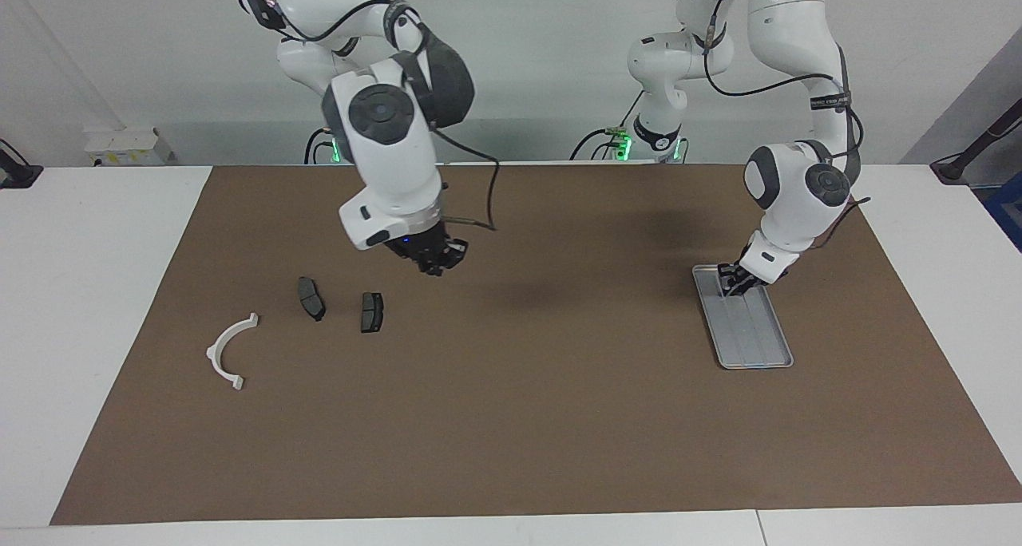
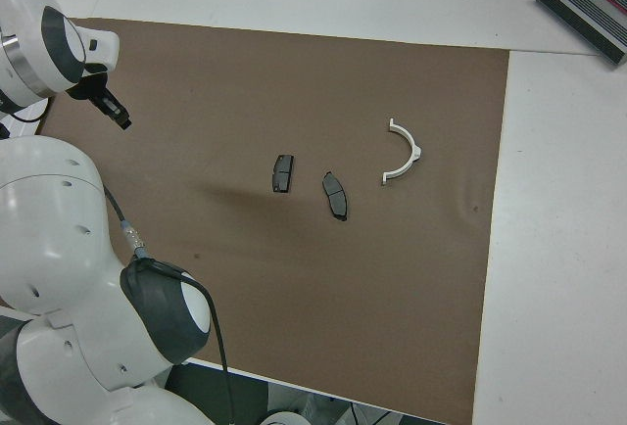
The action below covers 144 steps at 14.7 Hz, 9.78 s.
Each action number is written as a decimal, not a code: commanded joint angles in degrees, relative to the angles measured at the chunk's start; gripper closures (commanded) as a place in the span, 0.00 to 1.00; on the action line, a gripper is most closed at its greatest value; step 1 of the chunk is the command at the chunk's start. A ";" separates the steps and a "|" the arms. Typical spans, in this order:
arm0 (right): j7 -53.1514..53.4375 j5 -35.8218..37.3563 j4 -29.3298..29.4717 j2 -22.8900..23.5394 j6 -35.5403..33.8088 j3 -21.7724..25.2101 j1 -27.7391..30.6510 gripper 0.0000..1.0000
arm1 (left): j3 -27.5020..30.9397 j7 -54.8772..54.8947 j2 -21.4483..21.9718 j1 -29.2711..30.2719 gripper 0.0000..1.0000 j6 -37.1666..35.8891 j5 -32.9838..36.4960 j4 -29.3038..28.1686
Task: Pick bearing gear from pile to tray
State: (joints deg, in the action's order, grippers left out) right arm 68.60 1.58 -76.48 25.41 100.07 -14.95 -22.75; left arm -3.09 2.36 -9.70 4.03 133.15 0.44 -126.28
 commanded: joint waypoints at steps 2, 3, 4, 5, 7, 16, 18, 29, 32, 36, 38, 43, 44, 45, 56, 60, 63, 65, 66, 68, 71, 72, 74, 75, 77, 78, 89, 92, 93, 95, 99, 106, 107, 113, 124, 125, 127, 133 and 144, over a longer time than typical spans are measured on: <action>8.19 1.06 0.72 6.12 4.95 0.27 -4.21 1.00 | -0.51 -0.87 0.91 0.63 0.83 1.50 -0.17 -1.42; 10.48 2.71 0.72 8.06 6.62 0.36 -5.45 1.00 | -0.51 -0.87 0.91 0.63 0.83 1.50 -0.17 -1.42; 12.85 4.99 0.72 9.99 9.59 0.19 -6.24 1.00 | -0.51 -0.87 0.99 0.63 0.83 1.50 -0.17 -1.51; 14.27 6.06 0.72 11.40 11.97 0.10 -6.60 1.00 | -0.51 -0.95 1.00 0.63 0.82 1.50 -0.17 -1.77; 14.72 6.16 0.55 13.08 14.97 0.18 -6.78 1.00 | -0.51 -0.87 1.17 0.63 0.70 1.58 -0.17 -2.13; 14.81 7.03 -4.46 14.93 24.03 0.54 -6.69 1.00 | -0.51 -4.18 1.52 -0.25 0.00 -6.57 -0.44 4.54; 14.81 7.56 -5.51 14.85 24.91 0.54 -6.43 1.00 | -0.77 -7.71 1.26 -0.60 0.00 -6.59 -0.44 5.52; 14.64 9.23 -1.76 14.85 16.77 0.71 -5.81 0.00 | -0.95 -20.72 0.65 -6.83 0.00 -6.15 -0.44 8.33; 11.23 8.54 4.22 13.19 10.34 0.45 -3.10 0.00 | -0.95 -21.86 0.64 -7.80 0.00 -6.15 -0.52 8.42; -7.72 8.00 4.33 6.34 4.37 0.10 4.19 0.00 | -0.78 -39.94 0.56 -16.22 0.00 -4.74 -0.52 8.68; -24.04 8.00 4.24 2.82 1.11 0.10 8.84 0.00 | -0.69 -48.02 -0.05 -20.79 0.03 -4.39 -0.52 9.82; -59.14 7.74 3.80 -2.37 -2.59 0.10 21.15 0.00 | -0.51 -62.37 -8.29 -30.99 0.26 -3.95 0.18 17.98; -63.11 7.04 3.71 -2.99 -2.94 0.18 23.09 0.00 | -0.51 -62.74 -9.54 -32.23 0.29 -3.69 0.87 18.35; -66.28 7.04 3.62 -3.34 -3.38 0.18 24.93 0.00 | -0.51 -63.53 -10.16 -32.94 0.32 -2.56 1.66 18.18; -73.43 7.13 3.01 -6.68 -6.63 0.45 29.70 0.00 | -0.51 -66.43 -12.36 -35.23 0.46 0.88 2.64 16.77; -78.34 2.24 -3.47 -13.35 -4.46 9.90 23.92 0.00 | -0.51 -66.61 -12.36 -35.49 0.53 1.41 2.64 16.60; -79.41 -0.52 -7.44 -17.04 -3.13 14.95 21.35 0.00 | -0.51 -68.01 -12.45 -35.84 0.55 2.81 2.73 15.81; -79.23 -0.52 -11.04 -20.12 -3.04 15.30 21.43 0.00 | -0.42 -68.01 -12.36 -35.93 0.57 2.99 3.25 15.54; -79.15 -0.52 -12.62 -21.79 -3.04 15.74 21.35 0.00 | -0.42 -68.02 -12.36 -35.93 0.58 2.99 3.52 15.54; -78.97 -0.52 -15.79 -25.39 -3.12 16.09 21.35 0.00 | -0.42 -68.10 -12.36 -35.93 0.64 2.99 3.52 15.45; -78.79 -0.61 -18.34 -29.09 -4.00 16.53 21.17 0.00 | -0.42 -68.02 -12.36 -35.85 0.81 2.12 3.52 15.63; -78.79 -0.61 -18.52 -29.45 -4.52 16.79 21.17 0.00 | -0.34 -68.02 -12.36 -35.76 0.82 1.59 3.61 15.80; -78.79 -0.61 -18.61 -29.62 -6.45 17.50 21.00 0.00 | -0.25 -67.67 -11.93 -34.89 0.82 -1.39 5.26 16.50; -78.71 -0.61 -18.61 -30.06 -6.98 17.50 21.00 0.00 | 0.10 -67.23 -11.14 -34.01 0.82 -1.75 6.23 16.42; -76.70 -1.22 -18.18 -29.98 -6.82 17.50 21.08 0.00 | 0.02 -62.51 -7.64 -30.15 0.82 -3.68 6.24 15.81; -75.64 -2.36 -17.57 -29.89 -6.81 17.50 21.08 0.00 | -0.07 -57.78 -6.14 -27.09 0.82 -5.95 6.24 15.72; -75.37 -2.98 -16.68 -30.15 -10.50 17.59 21.17 0.00 | -0.25 -18.36 -7.53 -4.74 0.81 -1.50 5.28 14.93; -75.45 -2.98 -16.68 -30.07 -10.51 17.59 21.26 0.00 | -0.25 -18.36 -9.02 -3.15 0.81 0.09 5.28 14.66; -75.45 -2.98 -16.59 -30.07 -10.42 17.59 21.26 0.00 | -0.25 -18.36 -9.20 -3.24 0.81 0.53 5.28 14.49; -75.45 -2.98 -16.59 -30.07 -10.42 17.50 21.26 0.00 | -0.16 -18.36 -9.20 -3.06 0.81 1.23 5.28 13.35; -75.37 -2.98 -16.59 -30.07 -10.42 17.41 21.08 0.00 | -0.25 -18.27 -9.02 -2.10 0.81 2.99 5.28 11.32; -75.37 -2.98 -16.33 -29.54 -10.42 17.33 20.91 0.00 | -0.25 -18.09 -8.85 -1.83 0.80 3.08 5.28 10.79; -75.37 -2.98 -16.33 -29.36 -10.42 16.89 21.69 0.00 | -0.25 -18.09 -8.85 -1.74 0.80 2.99 5.28 10.79; -75.37 -2.98 -16.24 -28.40 -10.51 15.39 23.19 0.00 | -0.25 -16.95 -8.85 -1.04 0.80 2.73 5.28 11.06; -69.65 -2.98 -16.24 -28.83 -9.89 15.65 22.40 0.00 | -0.16 -16.16 -5.44 -1.74 0.00 -3.22 5.28 13.51; -69.65 -2.98 -16.24 -28.92 -9.89 15.74 22.40 0.00 | -0.25 -16.07 -3.42 -1.66 0.00 -6.99 5.28 14.65; -69.57 -2.98 -16.33 -29.10 -9.89 15.65 22.40 0.00 | -0.25 -15.99 1.59 -1.83 0.00 -14.64 5.28 15.89; -69.57 -2.98 -16.42 -29.19 -10.15 15.65 22.49 0.00 | -1.21 -15.98 14.33 -3.23 0.00 -32.67 4.75 18.18; -69.65 -2.89 -16.42 -29.19 -9.80 15.57 22.49 0.00 | -0.68 -16.42 15.60 -2.36 0.00 -32.24 -0.35 19.48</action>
State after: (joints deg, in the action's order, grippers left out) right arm -1.62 -0.35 -92.74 -3.27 90.16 0.80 -0.63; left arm -3.70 -14.39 7.24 1.23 100.18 1.79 -107.86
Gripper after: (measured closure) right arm 0.000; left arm 0.000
